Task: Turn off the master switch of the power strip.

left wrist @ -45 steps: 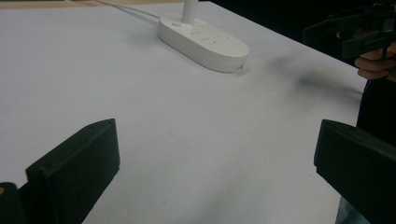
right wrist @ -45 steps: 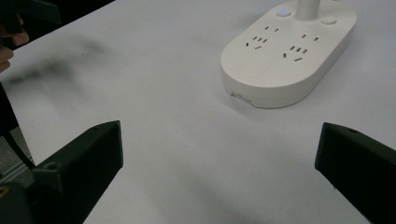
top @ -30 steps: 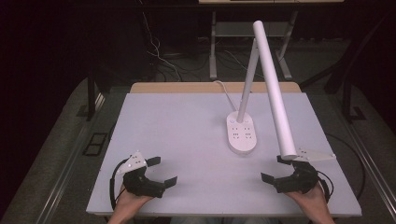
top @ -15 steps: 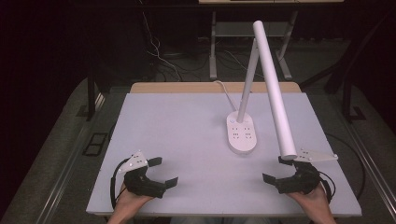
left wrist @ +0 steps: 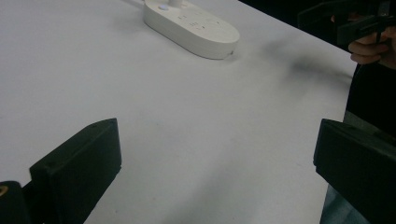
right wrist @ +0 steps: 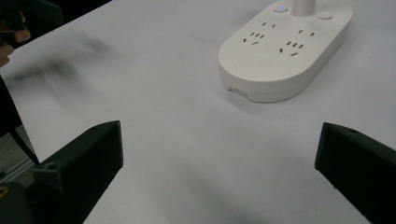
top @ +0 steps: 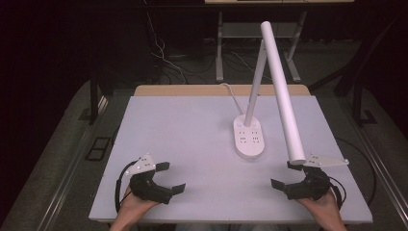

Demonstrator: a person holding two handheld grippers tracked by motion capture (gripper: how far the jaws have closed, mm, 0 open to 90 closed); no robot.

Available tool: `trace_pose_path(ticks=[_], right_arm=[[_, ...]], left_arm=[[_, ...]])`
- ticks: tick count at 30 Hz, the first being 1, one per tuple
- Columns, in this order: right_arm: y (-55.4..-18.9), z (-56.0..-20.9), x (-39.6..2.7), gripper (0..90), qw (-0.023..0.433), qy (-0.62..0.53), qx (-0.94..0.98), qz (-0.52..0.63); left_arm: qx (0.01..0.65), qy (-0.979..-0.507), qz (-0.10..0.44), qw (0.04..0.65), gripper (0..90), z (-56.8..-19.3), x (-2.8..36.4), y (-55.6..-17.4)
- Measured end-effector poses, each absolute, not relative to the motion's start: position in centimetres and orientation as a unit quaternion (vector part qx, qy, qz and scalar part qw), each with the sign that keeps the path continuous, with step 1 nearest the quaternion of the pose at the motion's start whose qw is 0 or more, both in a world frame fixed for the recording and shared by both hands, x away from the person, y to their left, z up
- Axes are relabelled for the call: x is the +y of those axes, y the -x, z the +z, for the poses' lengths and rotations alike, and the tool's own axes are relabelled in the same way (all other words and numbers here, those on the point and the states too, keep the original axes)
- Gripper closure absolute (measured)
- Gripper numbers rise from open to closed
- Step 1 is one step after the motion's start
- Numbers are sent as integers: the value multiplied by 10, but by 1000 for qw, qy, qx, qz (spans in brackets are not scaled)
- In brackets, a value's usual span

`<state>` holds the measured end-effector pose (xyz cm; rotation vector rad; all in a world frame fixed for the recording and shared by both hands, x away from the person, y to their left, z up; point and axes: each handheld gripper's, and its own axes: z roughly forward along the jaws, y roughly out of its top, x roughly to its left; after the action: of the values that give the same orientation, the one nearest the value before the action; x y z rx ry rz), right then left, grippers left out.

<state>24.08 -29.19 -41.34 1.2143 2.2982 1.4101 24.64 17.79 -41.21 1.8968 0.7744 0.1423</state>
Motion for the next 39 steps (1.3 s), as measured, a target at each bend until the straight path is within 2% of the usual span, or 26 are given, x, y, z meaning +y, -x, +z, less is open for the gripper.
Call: trace_pose_path(ticks=[39], right_arm=[[-240, -413, -293, 5, 93, -407, 774, 477]], left_arm=[[296, -822, 35, 485, 3, -365, 144, -294]])
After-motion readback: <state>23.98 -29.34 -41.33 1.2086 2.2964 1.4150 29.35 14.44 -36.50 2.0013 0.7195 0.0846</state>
